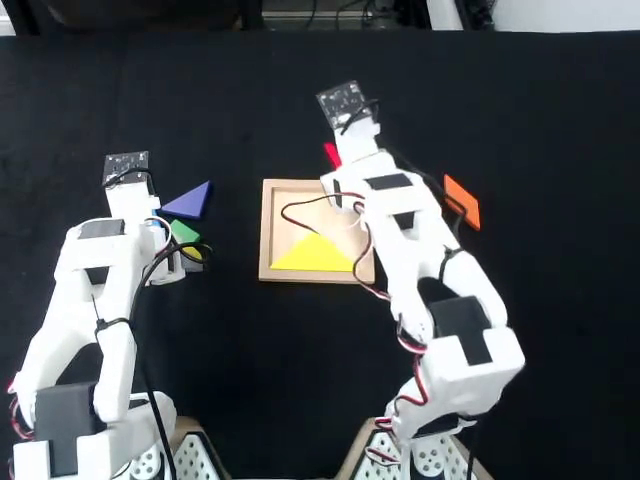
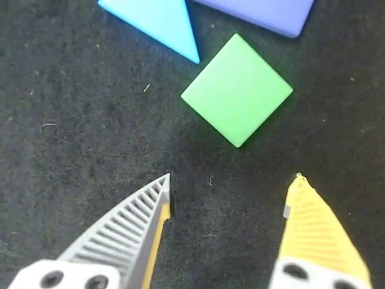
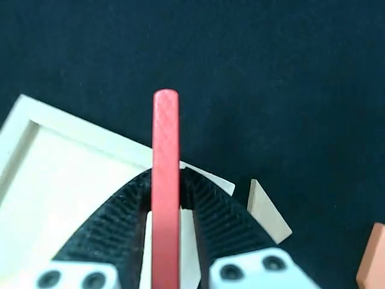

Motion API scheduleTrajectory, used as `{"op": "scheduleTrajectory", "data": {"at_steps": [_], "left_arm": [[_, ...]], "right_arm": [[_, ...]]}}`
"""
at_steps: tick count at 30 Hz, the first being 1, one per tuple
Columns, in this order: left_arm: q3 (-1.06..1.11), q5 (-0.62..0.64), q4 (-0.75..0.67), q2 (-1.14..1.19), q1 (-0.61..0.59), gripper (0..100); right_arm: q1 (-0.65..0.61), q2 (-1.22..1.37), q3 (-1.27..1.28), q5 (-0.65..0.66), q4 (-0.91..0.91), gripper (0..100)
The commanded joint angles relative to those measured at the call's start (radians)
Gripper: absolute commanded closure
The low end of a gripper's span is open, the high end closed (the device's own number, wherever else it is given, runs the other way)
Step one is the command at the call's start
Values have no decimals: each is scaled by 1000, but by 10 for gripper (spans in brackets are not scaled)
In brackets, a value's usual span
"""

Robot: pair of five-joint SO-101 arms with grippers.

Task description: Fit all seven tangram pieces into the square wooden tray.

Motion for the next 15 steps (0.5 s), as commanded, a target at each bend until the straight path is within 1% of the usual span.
{"op": "scheduleTrajectory", "data": {"at_steps": [1, 8, 11, 15], "left_arm": [[-4, -11, -11, -31, -5, 694], [-4, -11, -11, -31, -5, 694], [-4, -11, -11, -31, -5, 694], [-4, -11, -12, -31, -5, 694]], "right_arm": [[25, 27, -15, 61, -43, 987], [60, 39, -19, 64, -69, 987], [55, 39, -13, 71, -61, 986], [25, 39, -19, 157, -8, 982]]}}
